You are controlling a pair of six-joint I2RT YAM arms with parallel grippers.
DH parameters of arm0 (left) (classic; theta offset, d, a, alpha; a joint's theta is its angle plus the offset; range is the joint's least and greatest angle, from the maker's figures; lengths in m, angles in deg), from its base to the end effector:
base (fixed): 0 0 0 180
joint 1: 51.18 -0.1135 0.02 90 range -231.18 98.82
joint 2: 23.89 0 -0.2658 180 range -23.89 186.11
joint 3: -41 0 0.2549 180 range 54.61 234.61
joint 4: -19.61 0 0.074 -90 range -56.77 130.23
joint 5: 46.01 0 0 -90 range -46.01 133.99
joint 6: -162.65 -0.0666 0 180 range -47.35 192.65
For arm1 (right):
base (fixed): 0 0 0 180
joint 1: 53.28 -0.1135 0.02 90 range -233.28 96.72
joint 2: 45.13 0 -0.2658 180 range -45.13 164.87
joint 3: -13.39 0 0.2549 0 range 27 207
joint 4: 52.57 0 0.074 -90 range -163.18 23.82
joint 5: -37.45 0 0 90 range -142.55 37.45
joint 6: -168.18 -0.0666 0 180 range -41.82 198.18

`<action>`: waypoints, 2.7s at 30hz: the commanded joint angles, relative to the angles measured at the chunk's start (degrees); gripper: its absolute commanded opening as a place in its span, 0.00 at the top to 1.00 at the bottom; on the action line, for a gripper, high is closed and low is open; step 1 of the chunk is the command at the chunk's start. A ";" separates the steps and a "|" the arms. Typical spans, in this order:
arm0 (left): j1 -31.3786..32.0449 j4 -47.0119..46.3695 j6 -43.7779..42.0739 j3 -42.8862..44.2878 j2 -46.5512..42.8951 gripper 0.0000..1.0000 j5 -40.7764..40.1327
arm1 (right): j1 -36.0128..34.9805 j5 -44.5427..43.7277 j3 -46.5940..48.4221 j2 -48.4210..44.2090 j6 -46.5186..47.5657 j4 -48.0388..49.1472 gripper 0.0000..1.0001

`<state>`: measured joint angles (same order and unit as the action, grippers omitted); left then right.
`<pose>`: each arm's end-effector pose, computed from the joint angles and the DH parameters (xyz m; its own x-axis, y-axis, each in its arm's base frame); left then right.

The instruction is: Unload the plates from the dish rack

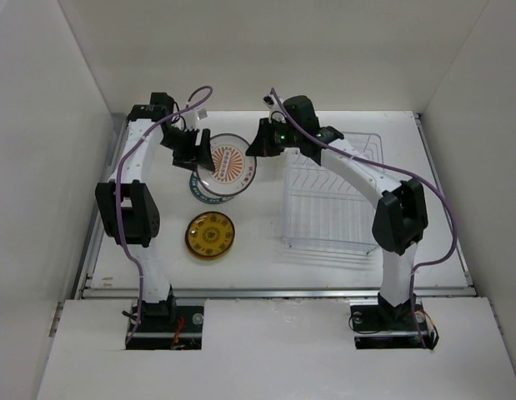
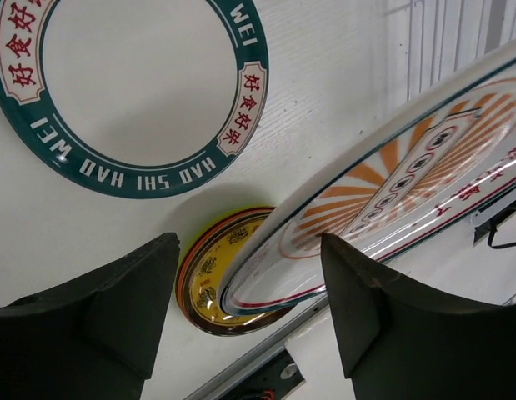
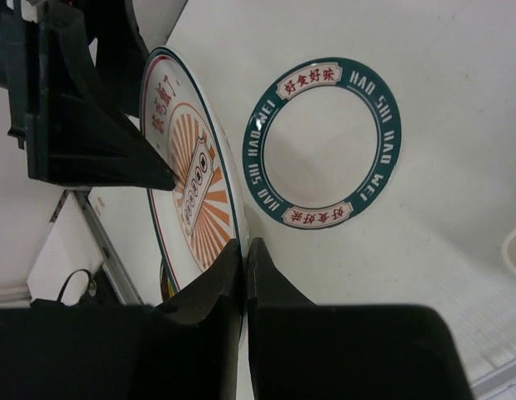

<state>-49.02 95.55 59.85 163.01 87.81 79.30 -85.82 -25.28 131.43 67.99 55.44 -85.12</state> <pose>0.4203 -0.0544 0.2892 -0.8280 0.2122 -0.5190 0.4641 0.7788 -0.4220 0.4020 0.2927 0.3180 -0.6777 -0.0248 -0.7350 -0.6054 0.5861 0.5384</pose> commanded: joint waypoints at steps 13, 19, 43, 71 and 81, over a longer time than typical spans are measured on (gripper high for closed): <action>-0.92 3.59 -2.23 1.02 -0.78 1.00 7.76 | -1.48 2.18 1.83 2.54 -1.96 2.35 0.95; -3.73 2.02 -0.83 1.02 -1.31 1.00 5.48 | -1.48 -7.28 3.86 0.79 1.91 -4.52 0.10; -1.27 3.15 4.81 9.99 13.90 0.06 -15.79 | -1.48 -23.84 -0.62 -18.46 5.87 -10.50 0.00; -20.25 5.09 17.29 -2.46 -16.59 0.00 -60.71 | 0.54 -79.58 -15.65 -42.63 -14.44 -45.31 0.00; -20.26 3.77 16.05 -11.71 -24.32 0.00 -60.71 | 0.54 -74.02 -16.44 -46.67 -22.52 -55.24 0.00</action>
<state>-69.15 99.23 75.98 152.83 67.90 20.16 -85.16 -99.79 115.01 23.79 36.79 -135.44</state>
